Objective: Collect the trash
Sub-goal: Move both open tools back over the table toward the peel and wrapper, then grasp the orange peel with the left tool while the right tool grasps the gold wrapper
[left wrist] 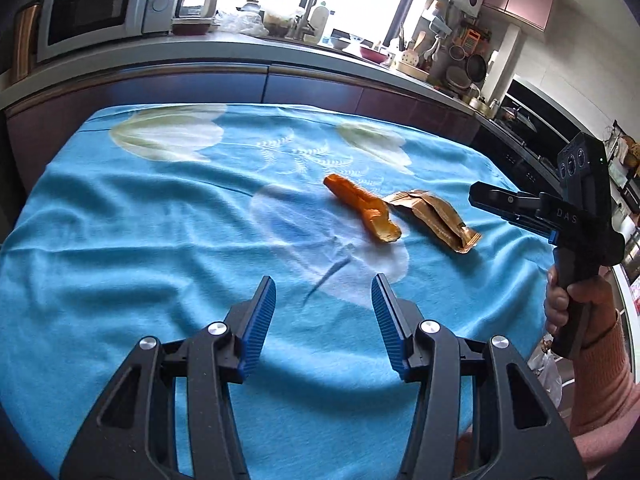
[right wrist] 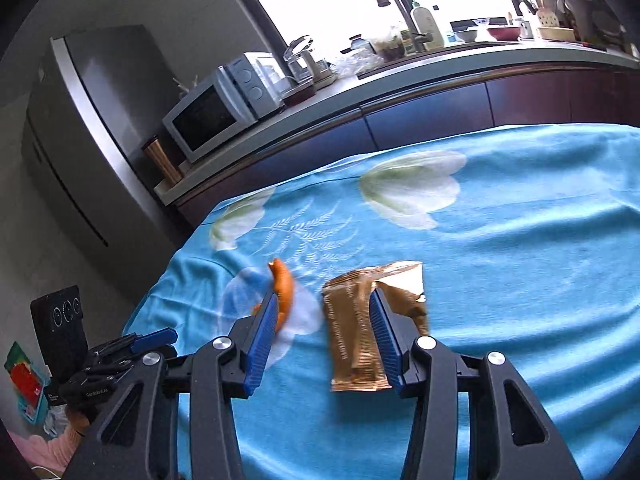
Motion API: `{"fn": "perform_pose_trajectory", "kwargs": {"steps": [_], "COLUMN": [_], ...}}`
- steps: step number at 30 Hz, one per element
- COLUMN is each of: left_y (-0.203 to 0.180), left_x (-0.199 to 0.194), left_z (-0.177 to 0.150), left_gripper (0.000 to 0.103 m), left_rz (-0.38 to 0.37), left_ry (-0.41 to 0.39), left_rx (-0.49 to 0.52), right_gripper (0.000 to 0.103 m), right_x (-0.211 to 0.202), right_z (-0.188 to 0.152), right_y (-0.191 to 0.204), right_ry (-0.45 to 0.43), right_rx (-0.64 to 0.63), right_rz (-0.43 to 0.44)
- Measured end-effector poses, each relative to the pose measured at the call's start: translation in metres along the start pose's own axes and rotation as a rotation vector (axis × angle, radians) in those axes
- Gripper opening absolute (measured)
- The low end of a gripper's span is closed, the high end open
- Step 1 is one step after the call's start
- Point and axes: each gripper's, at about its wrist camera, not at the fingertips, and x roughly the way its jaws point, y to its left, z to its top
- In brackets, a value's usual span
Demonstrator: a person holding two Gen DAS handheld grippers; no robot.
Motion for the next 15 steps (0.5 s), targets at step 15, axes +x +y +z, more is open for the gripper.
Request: {"fn": "perform_pose_trajectory", "kwargs": {"steps": [15], "left_y": [-0.035], "left_x": [0.067], "left_z": [0.035], "left_gripper": [0.052], "left_rz": [-0.032], "left_ry": [0.096], "left_rx": [0.004], "right_gripper": [0.048], "right_x": [0.020], "right_z": [-0.003], "right_y": [-0.043], "right_ry": [0.077], "right_rx": [0.093], "right_rz": [0.020]}}
